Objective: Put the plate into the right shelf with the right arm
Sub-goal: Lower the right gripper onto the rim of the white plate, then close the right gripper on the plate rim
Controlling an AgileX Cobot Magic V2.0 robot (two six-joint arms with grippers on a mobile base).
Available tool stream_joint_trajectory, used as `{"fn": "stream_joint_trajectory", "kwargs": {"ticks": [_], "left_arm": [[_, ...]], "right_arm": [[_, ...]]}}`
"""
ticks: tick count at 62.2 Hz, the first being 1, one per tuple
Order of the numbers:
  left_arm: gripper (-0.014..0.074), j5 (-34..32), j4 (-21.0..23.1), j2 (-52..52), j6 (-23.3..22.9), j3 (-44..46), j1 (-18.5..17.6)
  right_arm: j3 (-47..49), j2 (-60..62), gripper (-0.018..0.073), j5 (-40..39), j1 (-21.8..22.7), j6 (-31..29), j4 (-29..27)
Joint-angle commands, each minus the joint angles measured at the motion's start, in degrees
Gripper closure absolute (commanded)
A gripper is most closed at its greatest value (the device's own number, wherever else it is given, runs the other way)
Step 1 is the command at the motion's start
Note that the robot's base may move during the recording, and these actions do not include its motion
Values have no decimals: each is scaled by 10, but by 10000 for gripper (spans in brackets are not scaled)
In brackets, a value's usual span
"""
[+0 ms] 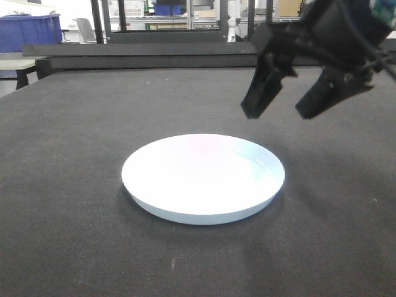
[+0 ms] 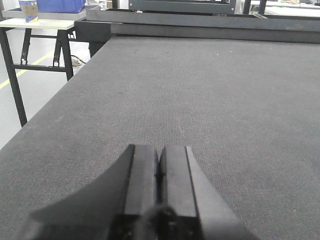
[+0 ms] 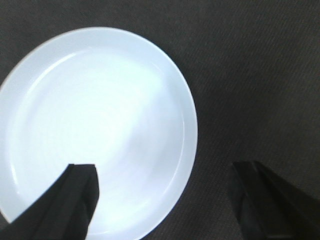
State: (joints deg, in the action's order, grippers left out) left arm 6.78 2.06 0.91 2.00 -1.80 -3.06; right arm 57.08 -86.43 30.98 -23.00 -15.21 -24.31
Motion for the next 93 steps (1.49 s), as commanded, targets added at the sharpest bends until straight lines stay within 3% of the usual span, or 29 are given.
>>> {"fn": "stream_joint_trajectory", "kwargs": {"ticks": [1, 49, 54, 70, 93], "left_arm": [[643, -49, 3, 4, -2, -6, 0], [643, -49, 3, 4, -2, -6, 0], [643, -49, 3, 4, -2, -6, 0], [643, -49, 3, 4, -2, -6, 0], [643, -49, 3, 4, -2, -6, 0]], "right_arm": [[21, -5, -73, -15, -2, -6, -13], [21, -75, -71, -5, -2, -6, -13], [21, -75, -27, -5, -2, -6, -13], [21, -75, 233, -5, -2, -6, -13], [21, -75, 240, -15, -2, -6, -13]]}}
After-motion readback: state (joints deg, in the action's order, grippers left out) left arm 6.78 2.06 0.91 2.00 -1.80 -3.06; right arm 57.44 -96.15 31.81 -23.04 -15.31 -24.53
